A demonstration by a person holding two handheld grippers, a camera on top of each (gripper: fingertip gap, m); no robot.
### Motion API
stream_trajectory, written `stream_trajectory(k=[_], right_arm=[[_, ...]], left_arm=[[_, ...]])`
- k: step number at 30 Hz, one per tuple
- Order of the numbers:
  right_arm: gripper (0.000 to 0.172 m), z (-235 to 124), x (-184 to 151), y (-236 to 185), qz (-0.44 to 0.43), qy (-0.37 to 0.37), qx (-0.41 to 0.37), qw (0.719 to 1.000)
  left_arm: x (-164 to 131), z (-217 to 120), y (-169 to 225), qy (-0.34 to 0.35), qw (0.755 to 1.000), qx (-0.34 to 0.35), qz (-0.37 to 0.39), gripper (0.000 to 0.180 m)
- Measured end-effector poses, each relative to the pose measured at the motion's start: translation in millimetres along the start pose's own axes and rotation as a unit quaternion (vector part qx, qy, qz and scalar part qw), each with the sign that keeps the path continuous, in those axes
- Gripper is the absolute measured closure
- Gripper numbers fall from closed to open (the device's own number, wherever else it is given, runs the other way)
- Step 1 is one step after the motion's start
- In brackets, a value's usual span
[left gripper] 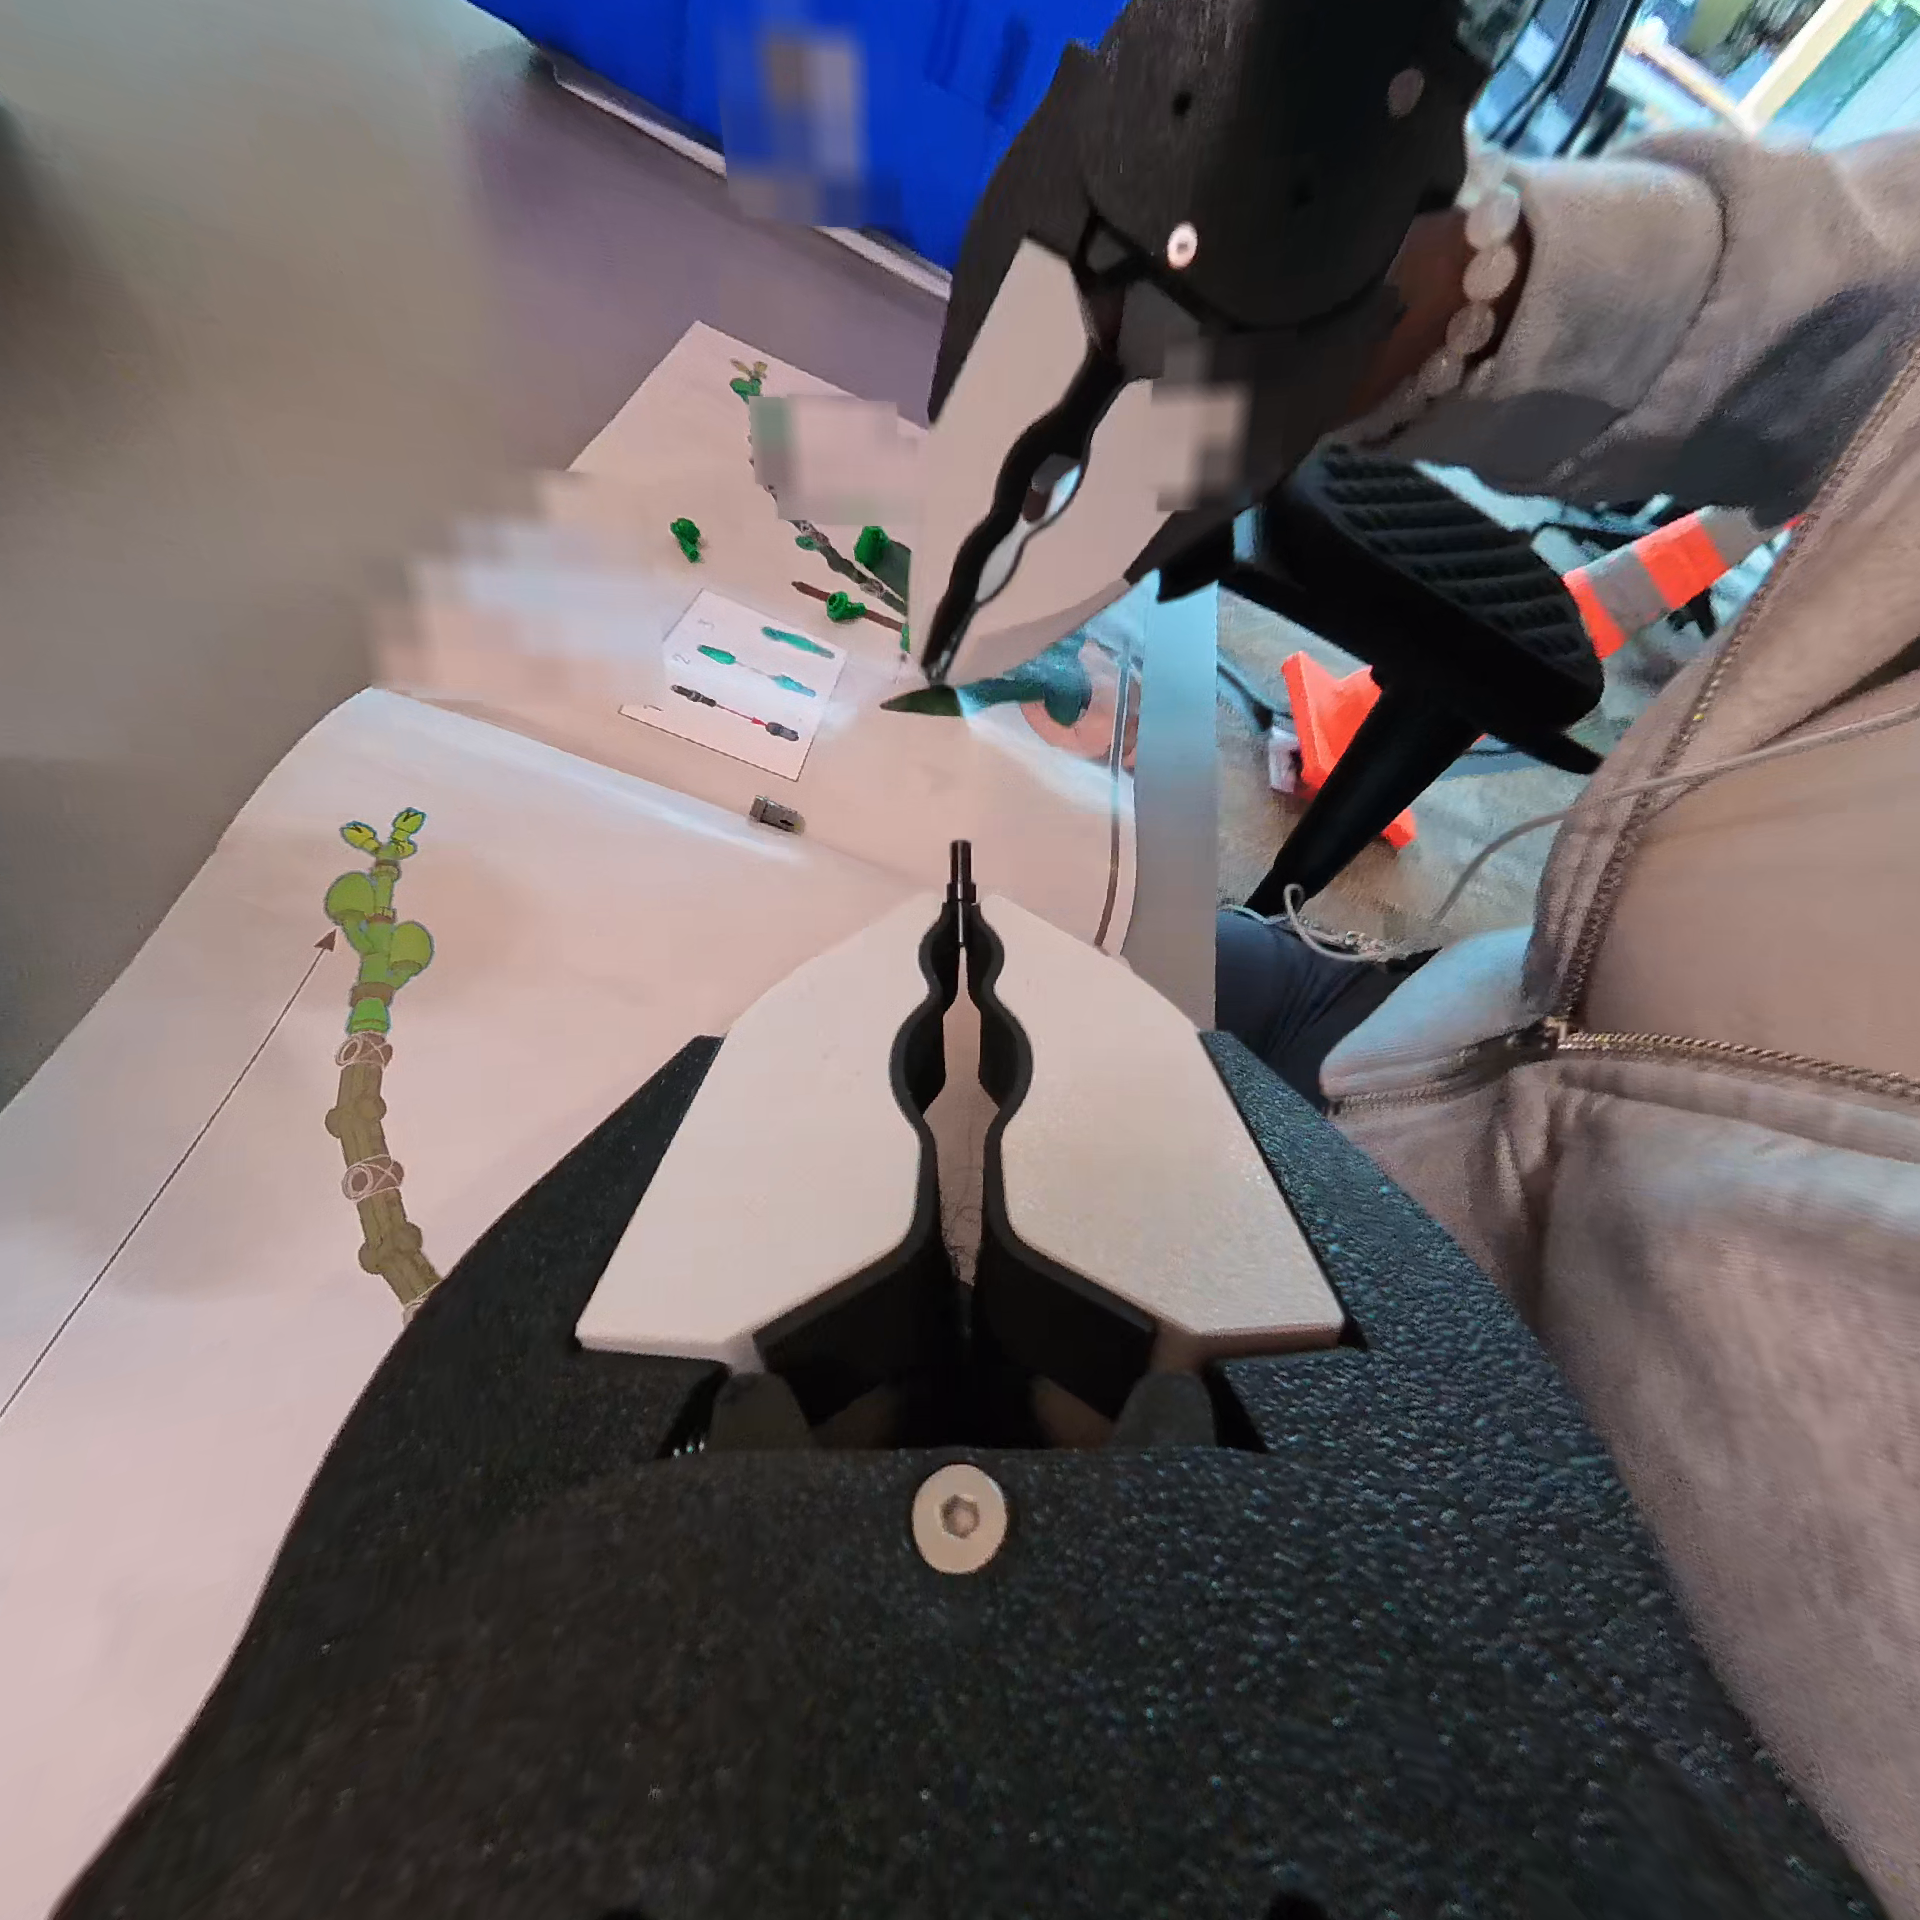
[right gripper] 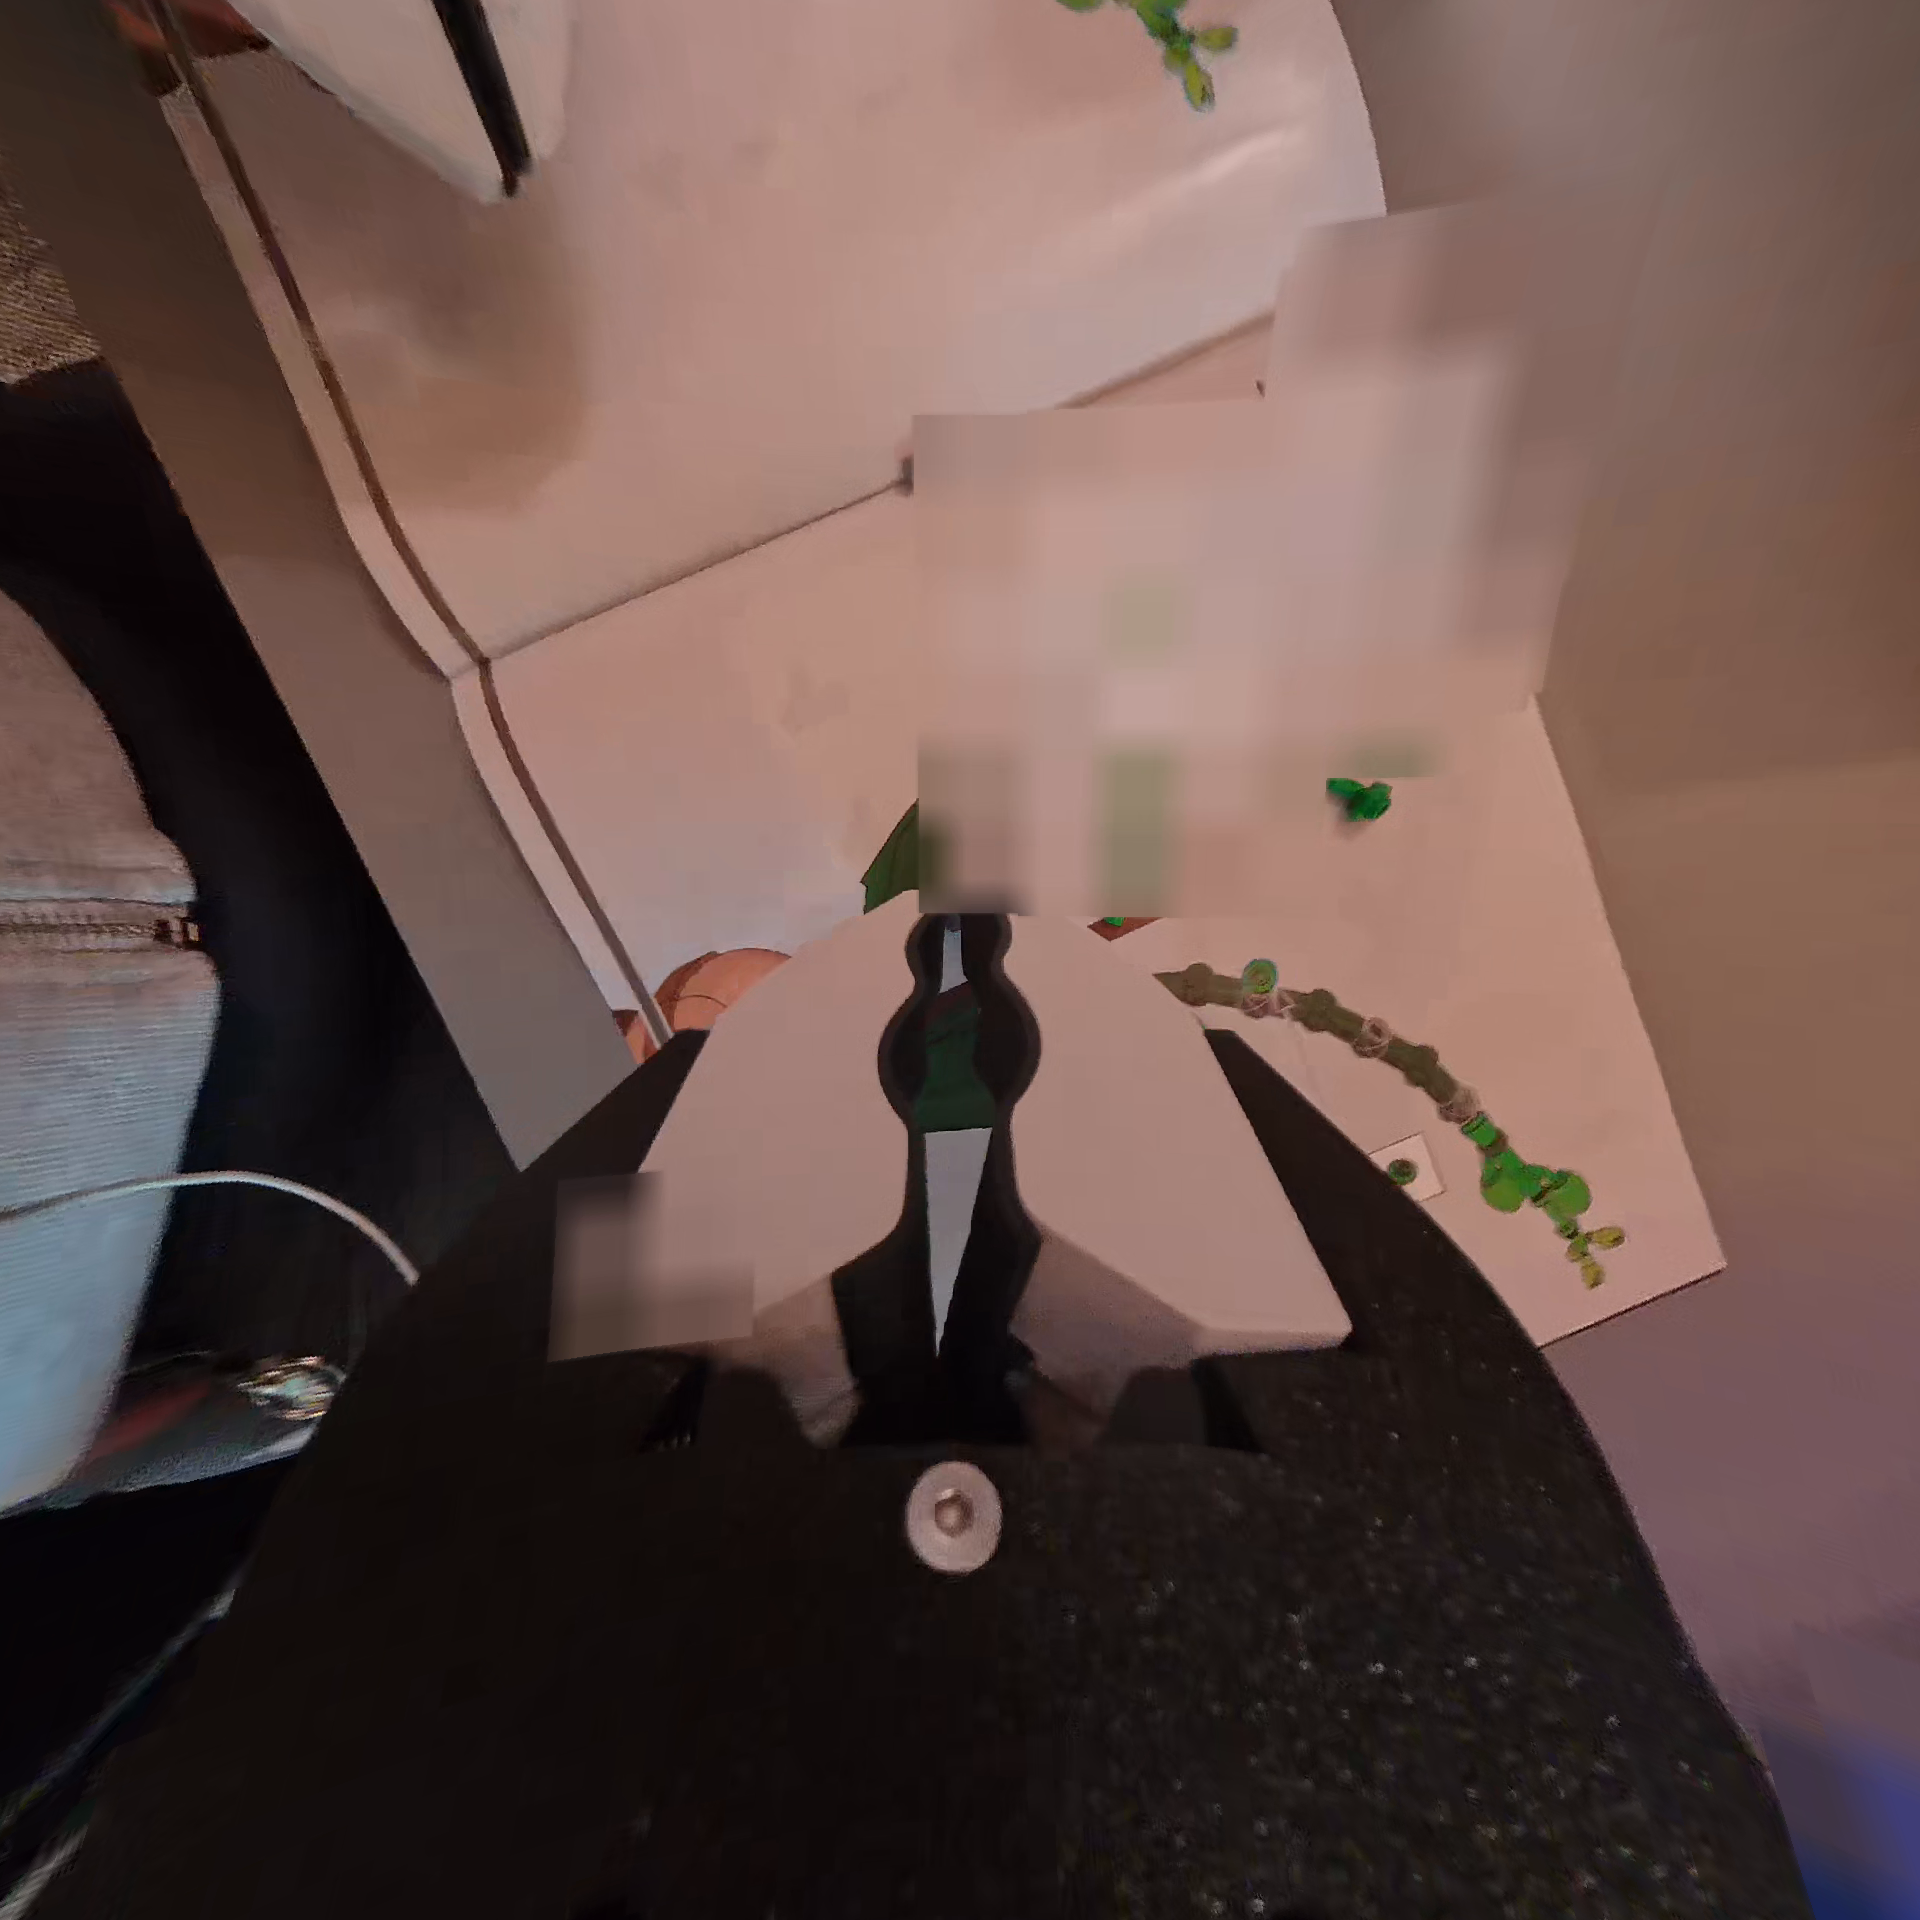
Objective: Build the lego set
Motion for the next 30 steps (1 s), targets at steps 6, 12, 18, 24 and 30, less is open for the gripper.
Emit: stream_trajectory(k=[6,12,18,24,30], right_arm=[[0.169,-12.7,53.4,-21.5,-0.208,0.139,-0.056,0.967],[0.169,10.3,75.8,-50.4,-0.362,0.209,-0.14,0.898],[0.169,23.0,76.1,-48.1,-0.367,0.211,-0.17,0.89],[0.169,23.9,77.0,-45.0,-0.356,0.206,-0.183,0.893],[0.169,24.7,80.9,-47.3,-0.349,0.195,-0.208,0.893]], left_arm=[[-13.3,11.6,-2.8,-0.069,0.996,0.041,0.029,0.18],[-23.2,18.1,-7.5,-0.116,0.99,0.068,0.033,0.18],[-23.9,18.0,-11.6,-0.117,0.989,0.084,0.025,0.18],[-23.9,17.9,-12.1,-0.117,0.989,0.088,0.026,0.18],[-23.2,18.9,-12.9,-0.115,0.988,0.098,0.023,0.18]])
Point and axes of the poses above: each gripper's, where its closed fingertips meet, z out along the fingers, x out of its top, y = z × x across the jaws, the point moved 2 cm from there along -z, back along the fingers, and after that the axes turned 3 degrees about -x, right-handed, at the moved point
